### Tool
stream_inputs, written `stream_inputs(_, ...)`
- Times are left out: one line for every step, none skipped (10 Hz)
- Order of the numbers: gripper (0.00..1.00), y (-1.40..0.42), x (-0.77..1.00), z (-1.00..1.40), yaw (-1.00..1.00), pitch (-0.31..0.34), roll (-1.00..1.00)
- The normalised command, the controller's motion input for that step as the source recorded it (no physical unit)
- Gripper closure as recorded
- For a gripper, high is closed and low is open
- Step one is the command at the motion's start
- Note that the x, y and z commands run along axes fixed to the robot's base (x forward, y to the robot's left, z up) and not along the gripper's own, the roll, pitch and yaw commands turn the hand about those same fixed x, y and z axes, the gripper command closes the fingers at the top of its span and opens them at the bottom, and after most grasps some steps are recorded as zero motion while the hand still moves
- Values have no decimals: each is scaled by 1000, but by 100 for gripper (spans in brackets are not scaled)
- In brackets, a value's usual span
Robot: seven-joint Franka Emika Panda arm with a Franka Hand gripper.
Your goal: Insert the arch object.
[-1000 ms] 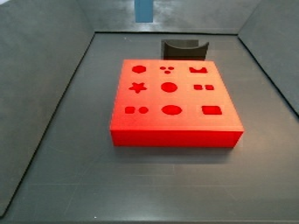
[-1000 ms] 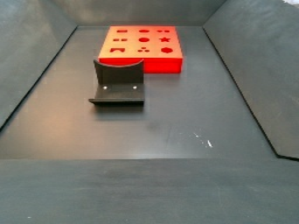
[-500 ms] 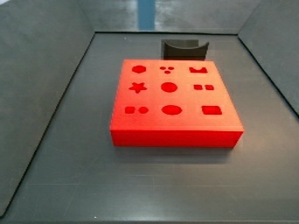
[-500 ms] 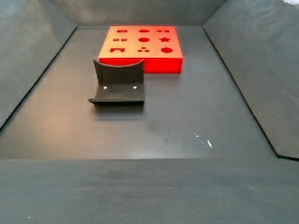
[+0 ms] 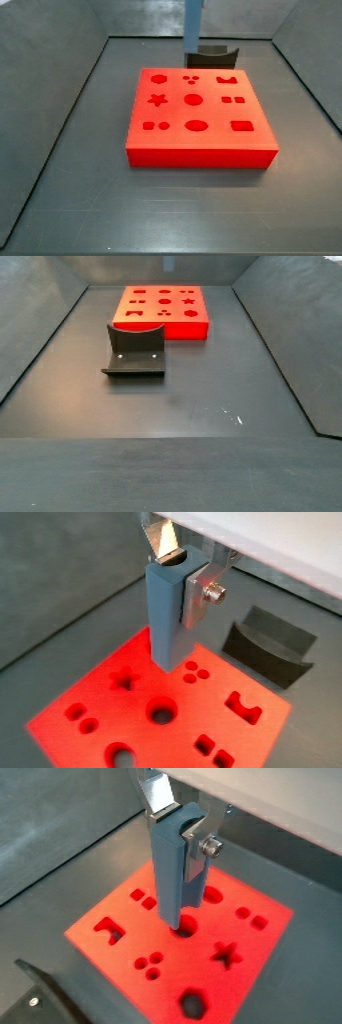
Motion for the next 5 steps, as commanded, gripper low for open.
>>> stream_inputs(100, 406, 986, -437, -254, 0, 20)
stream_inputs(100, 374, 983, -411, -283, 0, 13)
stream_inputs(100, 303, 980, -377, -303, 0, 14)
stream_inputs(100, 249, 963, -346, -320, 0, 19)
stream_inputs(100, 183, 934, -271, -329, -36, 4)
